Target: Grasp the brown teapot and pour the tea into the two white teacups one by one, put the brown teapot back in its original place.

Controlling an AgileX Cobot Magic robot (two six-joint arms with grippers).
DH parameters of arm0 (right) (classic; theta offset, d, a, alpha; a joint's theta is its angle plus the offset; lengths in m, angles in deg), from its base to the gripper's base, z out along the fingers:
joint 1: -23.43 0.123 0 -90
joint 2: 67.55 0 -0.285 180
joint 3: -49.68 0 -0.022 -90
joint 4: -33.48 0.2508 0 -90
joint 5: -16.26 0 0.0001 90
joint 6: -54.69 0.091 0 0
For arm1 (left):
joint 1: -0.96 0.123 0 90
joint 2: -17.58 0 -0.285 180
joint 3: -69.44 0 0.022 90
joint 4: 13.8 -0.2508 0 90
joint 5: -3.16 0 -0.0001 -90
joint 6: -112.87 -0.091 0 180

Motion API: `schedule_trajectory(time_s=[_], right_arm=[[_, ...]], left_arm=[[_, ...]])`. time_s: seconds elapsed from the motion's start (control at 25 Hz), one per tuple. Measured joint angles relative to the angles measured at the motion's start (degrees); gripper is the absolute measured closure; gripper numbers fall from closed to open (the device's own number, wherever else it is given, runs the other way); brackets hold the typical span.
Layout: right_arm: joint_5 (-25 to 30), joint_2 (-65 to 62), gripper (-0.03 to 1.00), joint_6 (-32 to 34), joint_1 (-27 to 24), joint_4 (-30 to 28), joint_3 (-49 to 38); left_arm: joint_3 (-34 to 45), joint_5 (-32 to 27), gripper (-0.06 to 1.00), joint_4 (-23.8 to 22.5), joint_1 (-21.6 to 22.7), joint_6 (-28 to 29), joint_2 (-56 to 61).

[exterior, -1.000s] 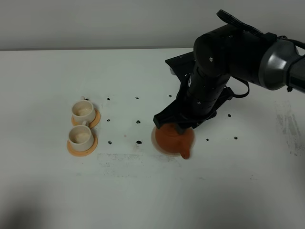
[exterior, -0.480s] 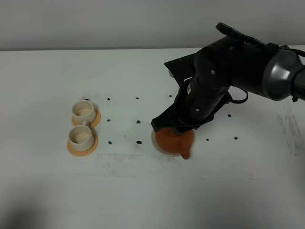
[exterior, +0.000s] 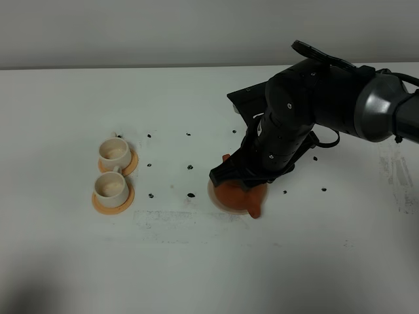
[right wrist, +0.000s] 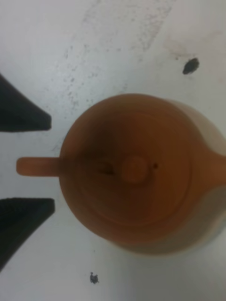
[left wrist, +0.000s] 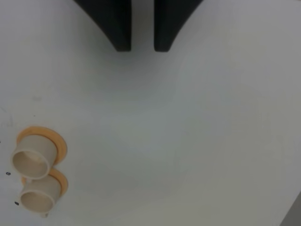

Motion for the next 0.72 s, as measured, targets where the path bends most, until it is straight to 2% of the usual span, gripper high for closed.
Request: schedule_trajectory(time_s=[0.2, 0.72], right_arm=[[-0.96, 0.13, 0.64, 0.42, 0.0, -1.64, -1.54], [-1.99, 2.22, 0.64, 0.68, 0.0, -1.51, -2.17]], left_arm=[[0.0, 0.0, 0.83, 0.0, 0.0, 0.0, 0.0], [0.0, 0.0, 0.83, 0.0, 0.0, 0.12, 0.0]])
